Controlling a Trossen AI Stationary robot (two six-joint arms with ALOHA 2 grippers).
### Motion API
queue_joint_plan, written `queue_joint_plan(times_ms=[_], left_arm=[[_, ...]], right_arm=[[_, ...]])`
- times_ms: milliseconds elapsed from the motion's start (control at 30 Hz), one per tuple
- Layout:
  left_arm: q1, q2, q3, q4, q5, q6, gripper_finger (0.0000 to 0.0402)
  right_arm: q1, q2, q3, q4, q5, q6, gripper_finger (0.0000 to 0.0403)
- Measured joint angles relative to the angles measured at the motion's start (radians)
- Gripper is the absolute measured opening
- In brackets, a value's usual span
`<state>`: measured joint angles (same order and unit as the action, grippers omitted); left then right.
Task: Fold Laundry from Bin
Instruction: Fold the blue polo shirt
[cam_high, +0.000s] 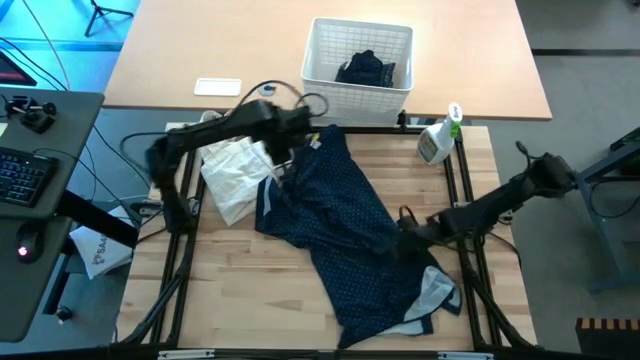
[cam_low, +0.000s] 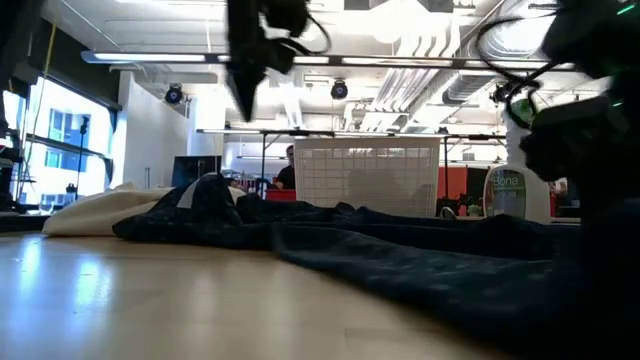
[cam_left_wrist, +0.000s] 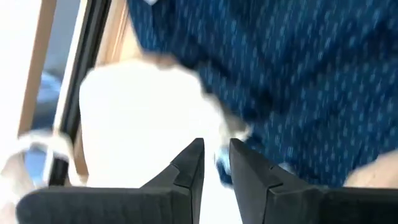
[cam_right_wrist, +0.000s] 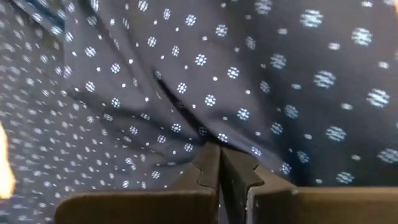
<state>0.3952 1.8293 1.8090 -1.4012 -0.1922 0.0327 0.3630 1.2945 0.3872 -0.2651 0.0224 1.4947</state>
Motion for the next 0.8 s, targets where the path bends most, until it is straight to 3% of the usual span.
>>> queue_joint_plan(times_ms=[200,267,367,467,600,800], left_arm=[[-0.06,-0.245,-0.3,0.084,0.009,-0.208,0.0059],[-0.084,-0.302,-0.369,0.111,0.033,-0.266,0.0059],[-0.123,-0.363,-0.442,0.129,0.083,-0.292,0.0059],[-0.169,-0.4,-0.493,0.123,0.099,-0.293,0.0059],[-0.22,-0.446,-0.559,0.122,0.101,-0.293,0.0059],[-0.289,-0.462,-0.665,0.182,0.164,-0.158,0.0059]], right_arm=[[-0.295,-0.009,0.01,-0.127,-0.183,-0.401,0.0],[-0.361,-0.01,0.038,-0.176,-0.174,-0.491,0.0],[-0.395,-0.03,0.136,-0.38,-0.064,-0.575,0.0],[-0.372,-0.063,0.297,-0.618,0.026,-0.606,0.0],[-0.298,-0.087,0.447,-0.764,0.073,-0.615,0.0],[-0.077,-0.084,0.49,-0.464,0.097,-0.559,0.0004]])
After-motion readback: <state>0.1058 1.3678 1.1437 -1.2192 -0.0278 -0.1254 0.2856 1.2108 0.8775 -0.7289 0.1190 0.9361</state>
